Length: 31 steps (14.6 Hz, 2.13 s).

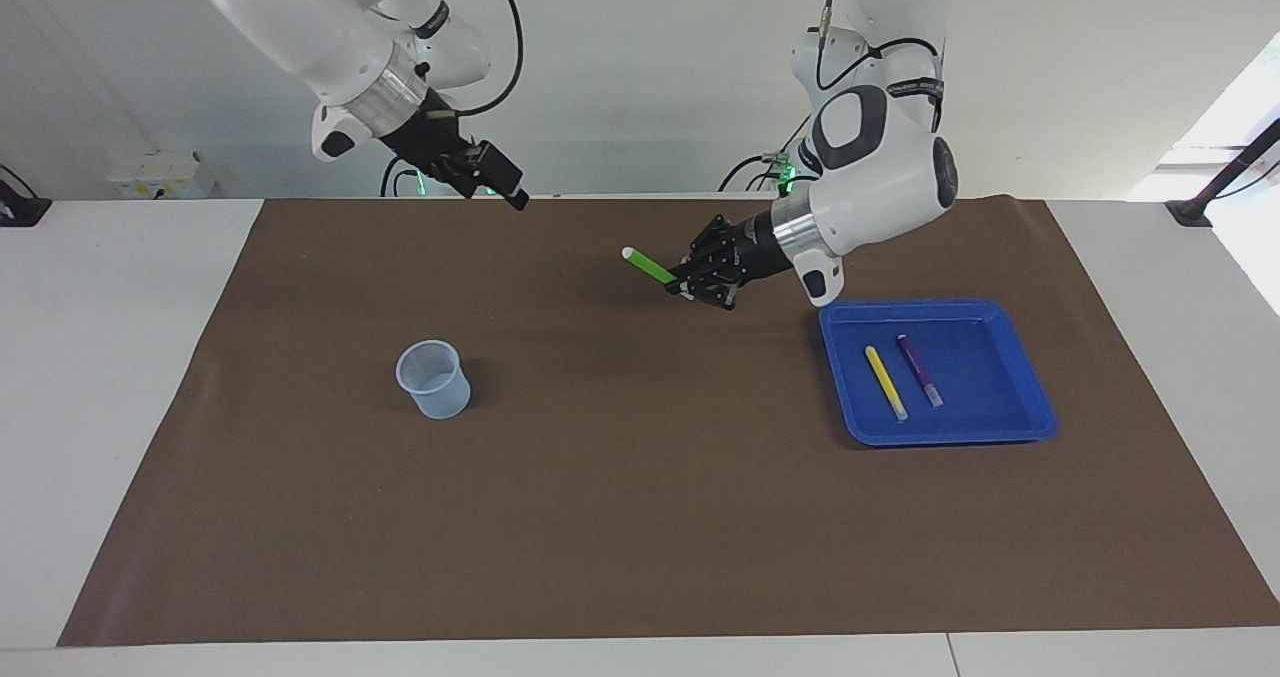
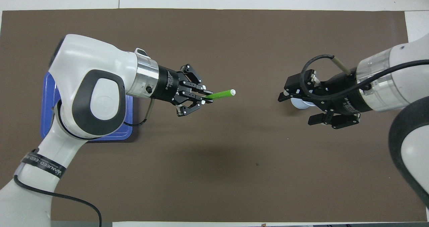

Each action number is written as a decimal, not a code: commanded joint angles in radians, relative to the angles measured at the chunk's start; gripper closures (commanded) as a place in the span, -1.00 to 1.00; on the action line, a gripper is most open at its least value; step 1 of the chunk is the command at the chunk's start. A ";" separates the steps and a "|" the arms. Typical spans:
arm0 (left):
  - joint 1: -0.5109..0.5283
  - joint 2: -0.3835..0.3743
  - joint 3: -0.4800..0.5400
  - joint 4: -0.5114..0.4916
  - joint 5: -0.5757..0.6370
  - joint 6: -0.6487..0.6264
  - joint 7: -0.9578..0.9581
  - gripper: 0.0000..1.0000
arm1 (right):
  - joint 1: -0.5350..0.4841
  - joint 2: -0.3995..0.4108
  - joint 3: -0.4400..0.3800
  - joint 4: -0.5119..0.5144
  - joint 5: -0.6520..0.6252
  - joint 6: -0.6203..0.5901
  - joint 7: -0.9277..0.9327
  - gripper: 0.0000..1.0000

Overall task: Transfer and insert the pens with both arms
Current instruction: 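Grasp the green pen's free end with the right gripper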

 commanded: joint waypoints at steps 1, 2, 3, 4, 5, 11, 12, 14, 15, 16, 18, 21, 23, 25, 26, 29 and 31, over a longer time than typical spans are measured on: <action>-0.090 -0.125 0.016 -0.160 -0.036 0.154 -0.070 1.00 | 0.062 -0.020 0.003 -0.019 -0.006 0.024 0.001 -1.00; -0.110 -0.163 0.016 -0.208 -0.057 0.209 -0.082 1.00 | 0.083 -0.020 0.003 -0.019 -0.027 0.052 0.003 -1.00; -0.133 -0.195 0.016 -0.240 -0.065 0.257 -0.117 1.00 | 0.084 -0.020 0.003 -0.021 -0.030 0.057 0.000 -1.00; -0.155 -0.218 0.016 -0.268 -0.065 0.301 -0.151 1.00 | 0.084 -0.023 0.003 -0.027 -0.030 0.048 -0.003 -1.00; -0.176 -0.232 0.016 -0.282 -0.065 0.332 -0.163 1.00 | 0.084 -0.025 0.003 -0.027 -0.030 0.034 -0.003 -1.00; -0.207 -0.249 0.014 -0.314 -0.185 0.395 -0.044 1.00 | 0.085 -0.041 0.006 -0.106 0.089 0.237 -0.002 -1.00; -0.213 -0.252 0.014 -0.320 -0.194 0.398 -0.035 1.00 | 0.084 -0.052 0.006 -0.137 0.126 0.279 -0.006 -1.00; -0.218 -0.258 0.014 -0.334 -0.200 0.408 -0.033 1.00 | 0.097 -0.078 0.007 -0.194 0.135 0.325 -0.022 -1.00; -0.218 -0.260 0.014 -0.334 -0.211 0.409 -0.032 1.00 | 0.105 -0.090 0.007 -0.217 0.135 0.319 -0.034 -0.97; -0.218 -0.260 0.014 -0.334 -0.213 0.408 -0.029 1.00 | 0.104 -0.092 0.006 -0.217 0.137 0.301 -0.046 -0.94; -0.220 -0.258 0.014 -0.334 -0.213 0.411 -0.027 1.00 | 0.101 -0.092 0.006 -0.211 0.138 0.269 -0.048 -0.89; -0.220 -0.260 0.014 -0.334 -0.213 0.406 -0.028 1.00 | 0.104 -0.094 0.006 -0.209 0.160 0.245 -0.045 -0.67; -0.218 -0.260 0.014 -0.334 -0.213 0.405 -0.027 1.00 | 0.102 -0.094 0.004 -0.211 0.161 0.265 -0.046 -0.44; -0.218 -0.260 0.014 -0.334 -0.213 0.405 -0.025 1.00 | 0.104 -0.094 0.004 -0.214 0.161 0.273 -0.049 -0.35; -0.218 -0.260 0.014 -0.334 -0.213 0.406 -0.025 1.00 | 0.104 -0.094 0.004 -0.218 0.161 0.303 -0.046 -0.35; -0.216 -0.260 0.014 -0.332 -0.213 0.403 -0.024 1.00 | 0.108 -0.095 0.004 -0.234 0.160 0.353 -0.043 -0.24; -0.216 -0.260 0.014 -0.332 -0.213 0.403 -0.022 1.00 | 0.108 -0.095 0.004 -0.235 0.160 0.361 -0.043 -0.13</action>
